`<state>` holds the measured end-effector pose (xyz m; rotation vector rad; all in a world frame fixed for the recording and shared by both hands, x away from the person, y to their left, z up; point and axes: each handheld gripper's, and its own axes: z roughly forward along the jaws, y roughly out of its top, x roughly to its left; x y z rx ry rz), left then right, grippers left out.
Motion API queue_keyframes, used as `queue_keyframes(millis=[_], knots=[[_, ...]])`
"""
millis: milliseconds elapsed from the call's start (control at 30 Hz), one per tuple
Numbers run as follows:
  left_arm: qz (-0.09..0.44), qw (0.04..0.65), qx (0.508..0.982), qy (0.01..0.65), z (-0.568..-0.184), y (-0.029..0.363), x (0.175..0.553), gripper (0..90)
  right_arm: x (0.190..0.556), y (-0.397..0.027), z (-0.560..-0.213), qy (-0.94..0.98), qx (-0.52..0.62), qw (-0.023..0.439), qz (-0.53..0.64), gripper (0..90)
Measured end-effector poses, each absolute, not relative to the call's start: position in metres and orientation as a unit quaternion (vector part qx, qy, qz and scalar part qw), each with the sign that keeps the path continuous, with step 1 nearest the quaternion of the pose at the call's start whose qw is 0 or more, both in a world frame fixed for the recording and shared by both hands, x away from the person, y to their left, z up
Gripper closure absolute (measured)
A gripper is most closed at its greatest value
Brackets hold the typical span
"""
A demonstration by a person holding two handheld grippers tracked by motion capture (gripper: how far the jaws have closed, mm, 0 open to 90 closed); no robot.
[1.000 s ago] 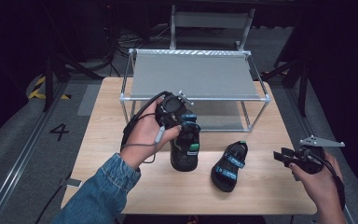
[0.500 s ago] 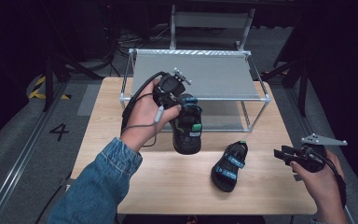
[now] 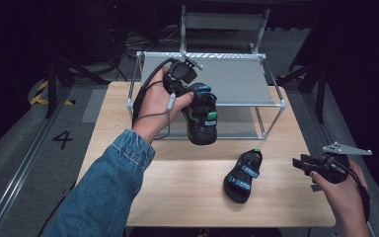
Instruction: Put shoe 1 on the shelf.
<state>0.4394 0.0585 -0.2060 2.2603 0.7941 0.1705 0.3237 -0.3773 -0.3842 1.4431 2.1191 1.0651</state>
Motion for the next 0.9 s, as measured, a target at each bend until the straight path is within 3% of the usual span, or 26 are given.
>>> queue_keyframes(millis=[900], knots=[[0.103, 0.377, 0.875, 0.286, -0.215, 0.05, 0.509, 69.4, 0.3, -0.401, -0.389, 0.731, 0.542, 0.186, 0.371, 58.0]])
